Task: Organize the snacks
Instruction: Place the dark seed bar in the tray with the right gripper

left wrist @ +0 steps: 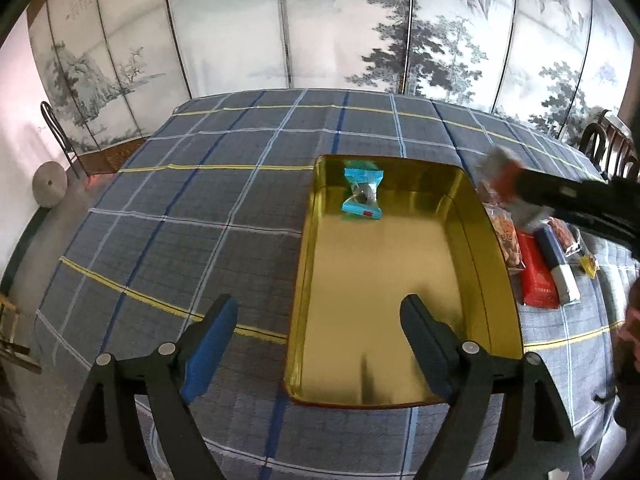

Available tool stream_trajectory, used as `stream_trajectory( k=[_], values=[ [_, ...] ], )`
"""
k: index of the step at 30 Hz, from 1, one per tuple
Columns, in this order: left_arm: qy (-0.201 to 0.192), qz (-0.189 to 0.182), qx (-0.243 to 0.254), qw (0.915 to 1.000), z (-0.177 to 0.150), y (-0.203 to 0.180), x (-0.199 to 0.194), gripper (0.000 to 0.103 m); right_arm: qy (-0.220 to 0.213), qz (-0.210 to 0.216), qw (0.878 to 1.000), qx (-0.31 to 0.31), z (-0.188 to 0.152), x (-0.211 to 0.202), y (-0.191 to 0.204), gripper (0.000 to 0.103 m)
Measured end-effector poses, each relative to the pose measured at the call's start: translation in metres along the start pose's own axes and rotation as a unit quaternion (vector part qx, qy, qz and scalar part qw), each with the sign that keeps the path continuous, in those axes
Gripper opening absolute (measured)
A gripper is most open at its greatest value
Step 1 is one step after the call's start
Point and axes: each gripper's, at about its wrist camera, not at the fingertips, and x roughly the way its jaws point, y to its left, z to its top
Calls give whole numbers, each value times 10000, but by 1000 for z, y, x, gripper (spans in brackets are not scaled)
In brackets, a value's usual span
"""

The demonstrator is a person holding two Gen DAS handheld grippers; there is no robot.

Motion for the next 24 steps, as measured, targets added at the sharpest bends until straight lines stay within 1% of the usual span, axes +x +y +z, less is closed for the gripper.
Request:
stream_trajectory(
  k=[4, 7, 10, 14, 18, 20, 24],
  values=[
    [-7, -6, 33, 10000, -3, 5, 0, 83, 266, -69, 9996, -64, 12, 41, 9, 36],
    [-15, -8, 82, 10000, -6, 7, 0, 83, 390, -299, 9987, -165, 19, 66, 10, 36],
    [-4, -97, 66, 9999, -6, 10, 2, 83, 535, -400, 9977, -107, 24, 90, 7, 36],
    [5, -150, 51, 9999, -7, 13, 4, 83, 615, -715, 9953, -213, 26, 110, 8, 36],
    [91, -174, 19, 9998, -8, 16, 10, 83, 678, -905, 9930, -331, 23, 123, 12, 37],
    [130, -187, -27, 9997, -9, 18, 13, 83, 597, -1013, 9923, -383, 22, 125, 13, 38],
    [164, -186, -57, 9997, -10, 19, 14, 83, 500, -1008, 9929, -384, 27, 120, 14, 39]
  ],
)
